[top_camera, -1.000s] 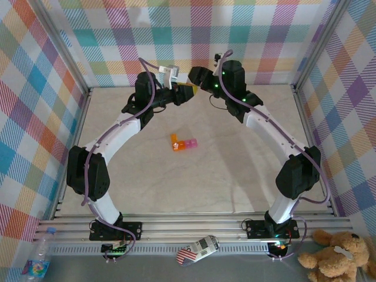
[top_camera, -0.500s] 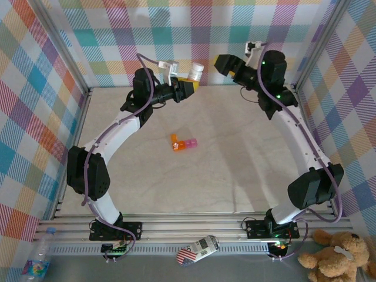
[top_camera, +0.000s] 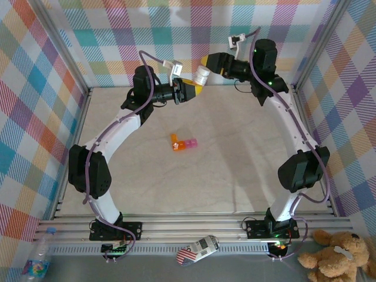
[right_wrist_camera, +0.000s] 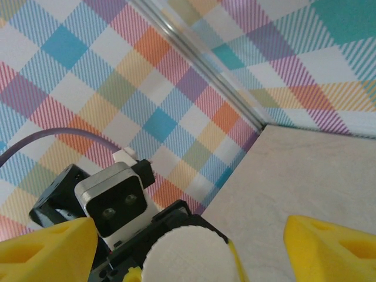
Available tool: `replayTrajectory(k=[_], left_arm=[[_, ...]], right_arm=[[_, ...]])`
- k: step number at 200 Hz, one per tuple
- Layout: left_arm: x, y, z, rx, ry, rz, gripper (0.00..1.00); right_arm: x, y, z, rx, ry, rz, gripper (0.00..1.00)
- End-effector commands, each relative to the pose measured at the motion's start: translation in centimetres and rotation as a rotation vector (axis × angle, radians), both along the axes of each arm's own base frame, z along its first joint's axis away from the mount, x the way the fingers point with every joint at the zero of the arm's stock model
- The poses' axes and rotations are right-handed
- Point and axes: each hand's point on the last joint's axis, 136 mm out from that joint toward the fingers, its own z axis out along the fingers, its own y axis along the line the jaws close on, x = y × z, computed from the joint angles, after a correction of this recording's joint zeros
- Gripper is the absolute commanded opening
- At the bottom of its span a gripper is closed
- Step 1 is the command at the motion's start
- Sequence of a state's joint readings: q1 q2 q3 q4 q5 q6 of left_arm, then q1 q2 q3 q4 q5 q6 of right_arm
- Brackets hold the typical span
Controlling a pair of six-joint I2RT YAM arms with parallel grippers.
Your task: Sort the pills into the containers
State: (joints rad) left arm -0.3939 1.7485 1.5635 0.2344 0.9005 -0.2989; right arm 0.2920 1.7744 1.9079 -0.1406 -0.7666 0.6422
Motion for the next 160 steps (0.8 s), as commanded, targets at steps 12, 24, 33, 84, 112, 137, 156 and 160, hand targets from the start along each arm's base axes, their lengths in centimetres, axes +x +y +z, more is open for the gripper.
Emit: replayTrajectory(k=[12,24,33,84,112,137,156,160], left_arm=[[-0.2,0.3,1.2,-0.018,-0.022,-0.03,0.0],[-0.3,0.3,1.3,-0.019,-0.023,-0.03,0.0],[-0.2,0.3,1.2,-0.019,-0.021,-0.03,0.0],[-0.2,0.3,1.2,-0.018,-0.021,-0.029,0.0],[0.1,0.4,1.3,-0.02,-0.024,-0.013,0.0],[1.0,0.8,1.4,-0.019,-0.03,0.055,0.0],[2.2,1.7,1.6,-0.025,-0.05,0.169,0.0],[2.3,2.0,1.7,-0.027,-0.053,0.189,0.0]], right_arm=[[-1.0,1.2,0.4,-0.005,-0.027,0.071,0.78],[-1.1,1.5,0.2,-0.008,-0.019,0.077,0.76],[-1.1,1.6,0.0,-0.01,-0.017,0.08,0.73],[-1.2,2.1,-1.0,-0.014,0.005,0.09,0.46],[-1.2,2.3,-1.7,-0.014,0.02,0.074,0.41],[-1.1,3.2,-3.2,-0.03,0.055,0.008,0.4],[-0.3,3.6,-5.2,-0.061,0.103,-0.134,0.38],[-0.1,3.7,-5.7,-0.061,0.115,-0.166,0.38]])
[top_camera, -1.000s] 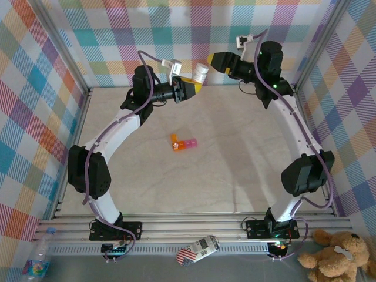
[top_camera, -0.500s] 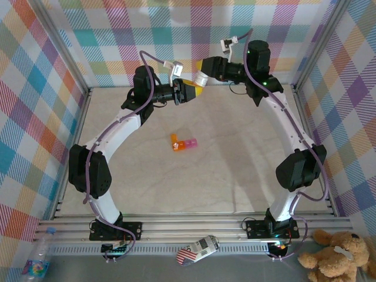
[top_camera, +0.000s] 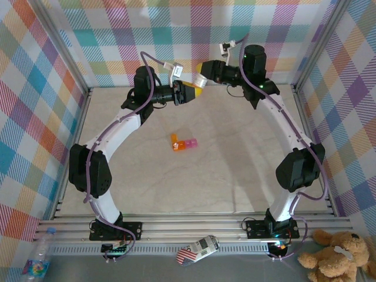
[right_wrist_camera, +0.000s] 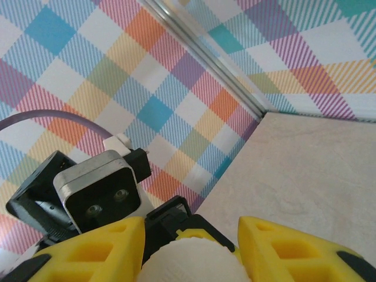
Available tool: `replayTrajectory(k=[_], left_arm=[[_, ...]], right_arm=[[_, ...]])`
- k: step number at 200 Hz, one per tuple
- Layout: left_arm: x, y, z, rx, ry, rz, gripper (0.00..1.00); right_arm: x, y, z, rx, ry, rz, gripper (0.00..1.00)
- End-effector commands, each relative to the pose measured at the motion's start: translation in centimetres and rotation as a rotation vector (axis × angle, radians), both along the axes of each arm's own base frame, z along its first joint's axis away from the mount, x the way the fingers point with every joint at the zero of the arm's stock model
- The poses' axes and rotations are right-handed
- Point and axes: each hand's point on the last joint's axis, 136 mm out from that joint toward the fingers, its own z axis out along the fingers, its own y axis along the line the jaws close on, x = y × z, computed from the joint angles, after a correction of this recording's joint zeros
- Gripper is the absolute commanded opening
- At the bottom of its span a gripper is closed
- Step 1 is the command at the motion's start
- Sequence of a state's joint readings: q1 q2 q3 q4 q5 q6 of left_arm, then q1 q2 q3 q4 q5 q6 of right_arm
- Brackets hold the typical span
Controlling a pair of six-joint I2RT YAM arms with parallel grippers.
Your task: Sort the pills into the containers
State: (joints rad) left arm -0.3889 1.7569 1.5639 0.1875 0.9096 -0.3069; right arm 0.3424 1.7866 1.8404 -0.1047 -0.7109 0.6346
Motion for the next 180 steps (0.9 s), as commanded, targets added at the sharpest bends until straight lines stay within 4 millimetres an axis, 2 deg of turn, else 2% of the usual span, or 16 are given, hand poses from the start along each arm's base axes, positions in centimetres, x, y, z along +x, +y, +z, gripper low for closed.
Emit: replayTrajectory(k=[1,22,38,69,96,126,151,164,180], left_arm=[[2.2,1.9,2.8,-0.041,-0.113,0.198,0.0],[2.9,2.4,3.1,-0.043,-0.133,0.301,0.0],[3.1,2.3,2.6,-0.017,-0.155,0.354,0.0],[3.3,1.6,1.5,0.001,-0.144,0.368,0.0],[3.5,1.4,0.8,0.005,-0.128,0.359,0.0],[3.6,1.3,0.4,0.015,-0.124,0.346,0.0],[3.7,1.7,0.6,0.012,-0.127,0.337,0.0],[3.7,2.0,0.9,0.008,-0.127,0.328,0.0],[3.3,2.1,1.4,-0.001,-0.132,0.29,0.0]], right_arm=[[-0.3,1.7,-2.9,-0.041,0.081,-0.169,0.38],[0.5,2.4,-4.8,-0.04,0.129,-0.3,0.38],[0.8,3.4,-5.4,-0.028,0.146,-0.342,0.38],[0.9,5.7,-4.6,-0.014,0.138,-0.338,0.39],[1.0,5.7,-3.5,-0.015,0.123,-0.343,0.44],[1.3,3.4,-1.3,0.006,0.088,-0.344,0.65],[0.6,0.3,1.2,0.031,0.032,-0.315,0.82],[0.0,-1.3,2.1,0.033,0.007,-0.285,0.86],[-0.6,-3.0,2.3,0.035,-0.007,-0.246,0.88]])
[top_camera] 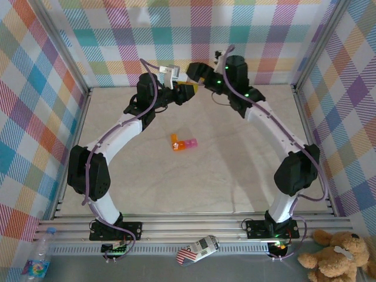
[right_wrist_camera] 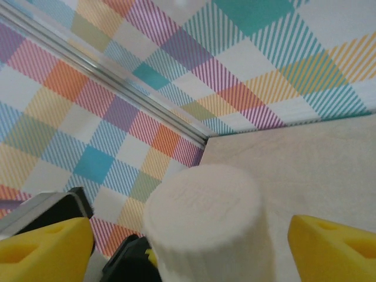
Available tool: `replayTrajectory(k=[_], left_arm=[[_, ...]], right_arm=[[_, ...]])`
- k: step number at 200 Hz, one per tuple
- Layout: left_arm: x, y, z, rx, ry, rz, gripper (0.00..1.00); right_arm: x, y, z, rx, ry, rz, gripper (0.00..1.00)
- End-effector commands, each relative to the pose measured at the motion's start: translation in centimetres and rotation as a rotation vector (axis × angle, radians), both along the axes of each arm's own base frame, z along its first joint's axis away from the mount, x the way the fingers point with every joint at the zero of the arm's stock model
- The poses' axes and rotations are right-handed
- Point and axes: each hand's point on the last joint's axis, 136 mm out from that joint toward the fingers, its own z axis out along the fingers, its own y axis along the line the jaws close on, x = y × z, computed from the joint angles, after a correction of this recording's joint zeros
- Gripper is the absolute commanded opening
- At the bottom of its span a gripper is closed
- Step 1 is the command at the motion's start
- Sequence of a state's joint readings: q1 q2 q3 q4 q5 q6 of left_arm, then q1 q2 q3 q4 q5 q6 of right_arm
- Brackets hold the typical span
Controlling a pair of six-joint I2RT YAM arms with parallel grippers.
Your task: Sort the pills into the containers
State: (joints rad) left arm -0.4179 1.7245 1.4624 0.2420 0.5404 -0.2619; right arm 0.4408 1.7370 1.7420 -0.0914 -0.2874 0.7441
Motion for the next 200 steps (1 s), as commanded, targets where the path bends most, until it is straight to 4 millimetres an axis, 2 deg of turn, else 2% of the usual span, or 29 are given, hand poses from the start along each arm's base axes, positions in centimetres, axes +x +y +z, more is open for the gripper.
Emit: replayTrajectory(k=[1,28,44,80,113,138,200], left_arm=[[-0.7,0.3,3.6,-0.041,-0.095,-0.051,0.0],[-1.6,0.2,4.1,-0.052,-0.091,-0.125,0.0],[-2.3,-0.1,4.6,-0.071,-0.081,-0.192,0.0],[-3.6,-1.2,4.9,-0.102,-0.041,-0.332,0.0],[-3.7,-1.5,4.5,-0.108,-0.02,-0.36,0.0],[-3.8,-1.5,4.4,-0.109,-0.013,-0.365,0.0],[-3.8,-1.5,4.2,-0.108,-0.008,-0.364,0.0]], right_arm=[[-2.8,-3.1,4.6,0.033,-0.113,0.088,0.88],[-2.3,-5.2,4.1,0.037,-0.108,0.12,0.89],[-1.8,-5.4,4.1,0.036,-0.112,0.143,0.89],[-2.1,-2.6,5.2,0.068,-0.134,0.342,0.86],[-2.6,-0.5,5.4,0.062,-0.151,0.404,0.85],[-2.5,0.1,4.9,0.062,-0.139,0.417,0.8],[-2.8,0.9,4.0,0.065,-0.112,0.448,0.58]])
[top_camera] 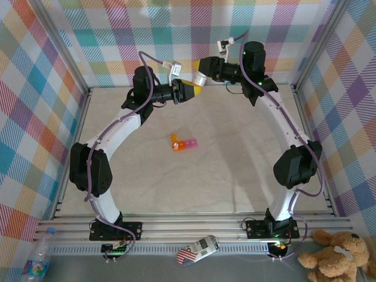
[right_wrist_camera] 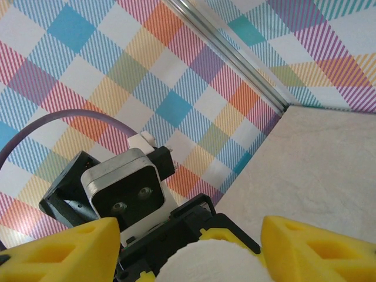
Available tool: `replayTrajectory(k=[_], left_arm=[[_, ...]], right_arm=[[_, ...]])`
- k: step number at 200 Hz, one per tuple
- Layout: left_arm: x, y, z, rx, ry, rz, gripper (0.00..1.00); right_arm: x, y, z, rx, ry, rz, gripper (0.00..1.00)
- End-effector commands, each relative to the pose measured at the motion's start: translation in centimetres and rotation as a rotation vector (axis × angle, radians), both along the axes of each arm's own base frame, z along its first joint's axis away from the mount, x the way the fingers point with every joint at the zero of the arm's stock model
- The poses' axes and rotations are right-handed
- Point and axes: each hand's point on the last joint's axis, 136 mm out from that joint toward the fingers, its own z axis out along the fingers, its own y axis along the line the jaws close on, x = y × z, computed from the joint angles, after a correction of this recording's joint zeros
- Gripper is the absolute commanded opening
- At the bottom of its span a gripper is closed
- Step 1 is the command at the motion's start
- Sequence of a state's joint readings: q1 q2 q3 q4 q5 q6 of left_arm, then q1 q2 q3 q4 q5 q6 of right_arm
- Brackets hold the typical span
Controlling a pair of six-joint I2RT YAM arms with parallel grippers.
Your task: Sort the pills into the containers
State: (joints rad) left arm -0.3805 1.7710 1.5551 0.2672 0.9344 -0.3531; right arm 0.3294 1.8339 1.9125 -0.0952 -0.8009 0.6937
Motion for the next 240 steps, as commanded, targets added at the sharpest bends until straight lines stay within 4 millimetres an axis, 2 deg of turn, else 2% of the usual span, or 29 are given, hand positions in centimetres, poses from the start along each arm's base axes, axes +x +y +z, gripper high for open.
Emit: replayTrajectory(k=[1,35,64,128,172,198,240], left_arm=[[0.0,0.2,1.5,-0.023,-0.034,-0.011,0.0],[0.1,0.2,1.8,-0.025,-0.038,-0.008,0.0],[0.3,0.3,1.9,-0.021,-0.039,0.011,0.0],[1.8,2.3,2.7,0.009,-0.114,0.244,0.0],[2.0,2.2,2.6,0.082,-0.186,0.39,0.0],[2.6,2.1,1.9,0.096,-0.182,0.439,0.0],[3.2,1.8,0.7,0.101,-0.154,0.437,0.0]], right_arm=[[-0.7,0.6,0.7,0.006,-0.032,0.045,0.57],[-0.8,0.7,0.3,0.003,-0.023,0.048,0.43],[-0.8,0.9,-0.2,-0.02,-0.018,0.008,0.38],[0.3,3.3,-4.6,-0.132,0.085,-0.25,0.36],[0.8,5.7,-6.7,-0.145,0.155,-0.398,0.35],[0.9,6.4,-6.7,-0.123,0.159,-0.468,0.36],[0.9,6.5,-5.2,-0.118,0.125,-0.471,0.4]])
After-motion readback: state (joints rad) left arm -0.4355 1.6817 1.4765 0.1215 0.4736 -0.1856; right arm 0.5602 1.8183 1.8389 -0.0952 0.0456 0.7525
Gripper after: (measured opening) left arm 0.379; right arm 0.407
